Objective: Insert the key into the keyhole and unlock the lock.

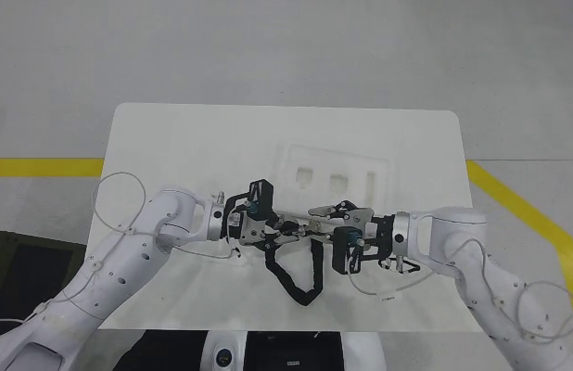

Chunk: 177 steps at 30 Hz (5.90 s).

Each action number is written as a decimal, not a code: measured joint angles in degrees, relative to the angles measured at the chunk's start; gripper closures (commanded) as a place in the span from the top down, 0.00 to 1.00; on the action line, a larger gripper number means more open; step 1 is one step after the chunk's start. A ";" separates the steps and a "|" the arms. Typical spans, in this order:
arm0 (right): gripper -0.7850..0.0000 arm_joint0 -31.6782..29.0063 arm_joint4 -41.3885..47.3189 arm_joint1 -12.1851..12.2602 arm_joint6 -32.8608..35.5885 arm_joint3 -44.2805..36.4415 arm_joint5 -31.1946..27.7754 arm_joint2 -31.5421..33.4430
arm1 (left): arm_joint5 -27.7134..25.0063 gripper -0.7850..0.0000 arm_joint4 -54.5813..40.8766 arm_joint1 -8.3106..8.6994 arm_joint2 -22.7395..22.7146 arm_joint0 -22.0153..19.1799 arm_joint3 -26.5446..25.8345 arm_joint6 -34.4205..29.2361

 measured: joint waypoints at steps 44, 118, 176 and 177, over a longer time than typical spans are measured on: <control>0.00 1.18 28.67 -0.60 24.94 -1.47 6.92 -2.97 | 2.09 0.00 6.39 0.78 -2.65 1.88 -2.41 1.96; 0.37 -1.00 0.44 -0.14 9.80 -4.00 7.77 -2.79 | 1.91 0.00 7.80 -0.35 -8.24 6.18 -5.17 -1.70; 0.81 5.14 47.33 -2.15 42.90 0.79 20.09 -7.93 | 4.85 0.00 12.47 -0.68 -12.24 9.20 -8.50 -2.57; 0.93 5.26 47.41 -2.16 42.98 0.83 20.09 -8.00 | 4.85 0.00 12.49 -0.67 -12.34 9.28 -8.51 -2.55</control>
